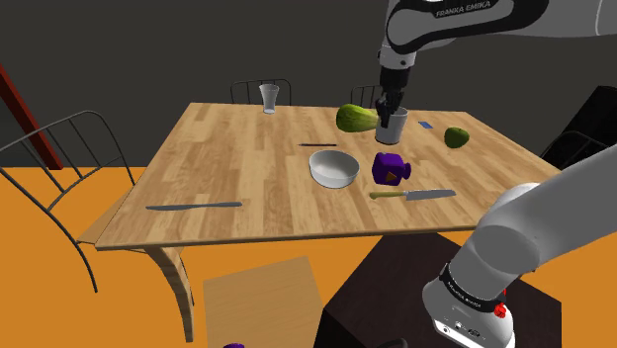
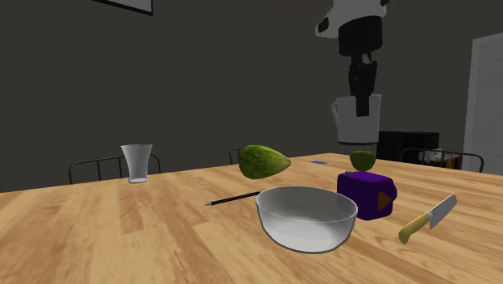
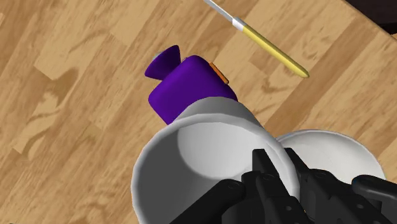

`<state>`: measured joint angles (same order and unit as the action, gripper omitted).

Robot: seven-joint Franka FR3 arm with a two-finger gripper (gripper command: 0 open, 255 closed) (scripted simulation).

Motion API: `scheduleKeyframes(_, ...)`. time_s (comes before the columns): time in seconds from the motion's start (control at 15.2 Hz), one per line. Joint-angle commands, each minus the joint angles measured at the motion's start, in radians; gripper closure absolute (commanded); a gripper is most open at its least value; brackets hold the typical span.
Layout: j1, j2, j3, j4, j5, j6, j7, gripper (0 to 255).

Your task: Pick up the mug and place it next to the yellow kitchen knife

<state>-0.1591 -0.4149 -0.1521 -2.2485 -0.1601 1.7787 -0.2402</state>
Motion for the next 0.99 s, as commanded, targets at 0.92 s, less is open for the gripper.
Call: scheduleKeyframes(0.92,-0.173,-0.212,-0.26,-0.124,-0.193,-0.023,-0.342,255)
